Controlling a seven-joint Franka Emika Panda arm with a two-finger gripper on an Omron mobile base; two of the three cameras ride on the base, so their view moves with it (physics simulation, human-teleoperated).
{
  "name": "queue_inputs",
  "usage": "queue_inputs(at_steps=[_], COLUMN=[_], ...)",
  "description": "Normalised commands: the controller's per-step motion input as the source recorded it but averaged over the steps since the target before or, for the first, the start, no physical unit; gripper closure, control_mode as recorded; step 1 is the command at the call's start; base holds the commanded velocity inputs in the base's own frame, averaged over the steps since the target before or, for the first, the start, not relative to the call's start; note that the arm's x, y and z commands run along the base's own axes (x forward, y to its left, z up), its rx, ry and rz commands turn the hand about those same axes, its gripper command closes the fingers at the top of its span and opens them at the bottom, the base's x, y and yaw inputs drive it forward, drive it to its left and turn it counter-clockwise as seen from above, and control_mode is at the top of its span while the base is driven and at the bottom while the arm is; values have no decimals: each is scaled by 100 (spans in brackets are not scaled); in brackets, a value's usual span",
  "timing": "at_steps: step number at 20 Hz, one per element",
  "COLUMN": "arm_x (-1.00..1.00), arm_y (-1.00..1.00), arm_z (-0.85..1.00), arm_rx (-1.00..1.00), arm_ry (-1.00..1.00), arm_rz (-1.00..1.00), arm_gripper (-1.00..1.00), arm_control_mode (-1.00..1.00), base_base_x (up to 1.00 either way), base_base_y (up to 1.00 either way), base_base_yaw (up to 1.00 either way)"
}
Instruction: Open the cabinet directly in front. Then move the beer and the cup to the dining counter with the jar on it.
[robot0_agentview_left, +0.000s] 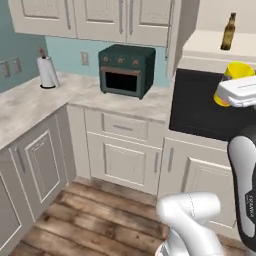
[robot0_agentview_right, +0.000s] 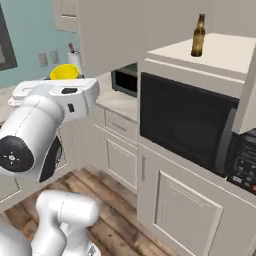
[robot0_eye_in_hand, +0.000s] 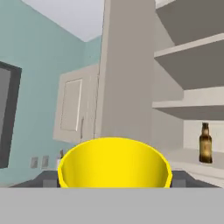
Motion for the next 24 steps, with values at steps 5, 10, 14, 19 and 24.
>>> queue_inputs(at_steps=[5, 10, 14, 19, 24], arm_x=[0, 0, 0, 0, 0], arm_y=[0, 0, 0, 0, 0], arm_z=[0, 0, 0, 0, 0], arm_rx=[0, 0, 0, 0, 0], arm_ry=[0, 0, 0, 0, 0], arm_rz=[0, 0, 0, 0, 0], arm_gripper=[100, 100, 100, 100, 100], arm_control_mode=[100, 100, 100, 100, 100], base_base_x=[-14, -1, 0, 0, 1], base_base_y=[8, 1, 0, 0, 1], base_base_yaw=[93, 100, 100, 92, 89])
